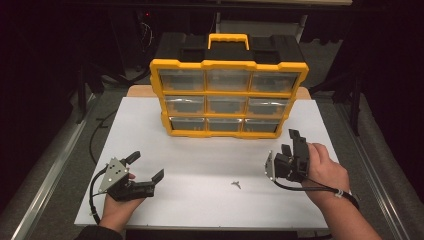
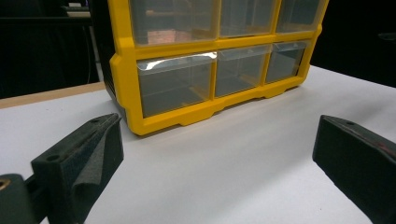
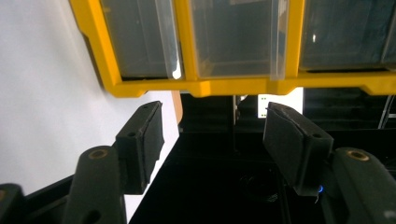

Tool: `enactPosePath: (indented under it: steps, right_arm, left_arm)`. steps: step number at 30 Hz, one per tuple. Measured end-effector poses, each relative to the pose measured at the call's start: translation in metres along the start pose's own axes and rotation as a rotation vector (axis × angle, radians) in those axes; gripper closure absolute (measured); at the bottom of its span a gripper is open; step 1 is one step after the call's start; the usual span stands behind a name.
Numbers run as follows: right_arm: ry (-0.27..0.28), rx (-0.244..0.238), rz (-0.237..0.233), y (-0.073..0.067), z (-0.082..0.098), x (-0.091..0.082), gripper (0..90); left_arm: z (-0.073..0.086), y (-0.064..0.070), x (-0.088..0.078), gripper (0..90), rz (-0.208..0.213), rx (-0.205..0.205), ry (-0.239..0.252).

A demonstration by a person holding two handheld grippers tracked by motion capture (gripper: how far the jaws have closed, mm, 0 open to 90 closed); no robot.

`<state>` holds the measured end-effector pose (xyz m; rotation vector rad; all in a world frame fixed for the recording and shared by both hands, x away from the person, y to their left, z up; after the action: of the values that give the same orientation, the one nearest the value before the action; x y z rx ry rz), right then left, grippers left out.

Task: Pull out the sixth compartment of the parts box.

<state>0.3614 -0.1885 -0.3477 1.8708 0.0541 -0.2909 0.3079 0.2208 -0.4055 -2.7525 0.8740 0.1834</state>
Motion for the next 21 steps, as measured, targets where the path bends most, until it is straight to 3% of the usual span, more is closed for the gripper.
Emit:
enactPosePath:
  steps: [2,5,6,9,16,20,21]
  right_arm:
    - [-0.003,-0.018,0.001,0.000,-0.005,0.003,43.8]
    - [0.004,0.001,-0.003,-0.002,-0.007,0.008,45.1]
    - [-0.004,-0.021,-0.008,0.000,-0.010,0.012,46.0]
    - [-0.003,-0.013,-0.016,0.001,-0.011,0.016,47.2]
    - [0.017,-0.007,0.022,0.010,-0.016,0.033,51.7]
    - [-0.003,-0.009,0.019,0.014,-0.019,0.037,53.5]
    - [0.015,-0.011,0.031,0.017,-0.023,0.041,54.7]
  left_arm:
    - [0.000,0.000,0.000,2.3,-0.003,0.003,-0.001]
    - [0.000,0.000,-0.001,2.3,-0.006,0.005,-0.002]
    - [0.000,0.000,-0.001,2.4,-0.010,0.007,-0.004]
    - [0.000,0.000,-0.001,2.4,-0.010,0.008,-0.005]
    - [0.000,0.000,-0.001,2.4,-0.011,0.007,-0.006]
    - [0.000,0.000,-0.001,2.4,-0.011,0.007,-0.008]
    - [0.000,0.000,-0.001,2.4,-0.008,0.011,-0.011]
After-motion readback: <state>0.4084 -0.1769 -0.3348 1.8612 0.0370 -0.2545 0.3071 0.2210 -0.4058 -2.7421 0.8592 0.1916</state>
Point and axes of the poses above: each handheld gripper's, and its own axes: x roughly forward along the jaws, z roughly out of its underside, y roughly to its right, the point moved 3 cm from there along x, roughly forward along the jaws, and after that the axes turned 14 degrees about x, right-handed, at the moved point
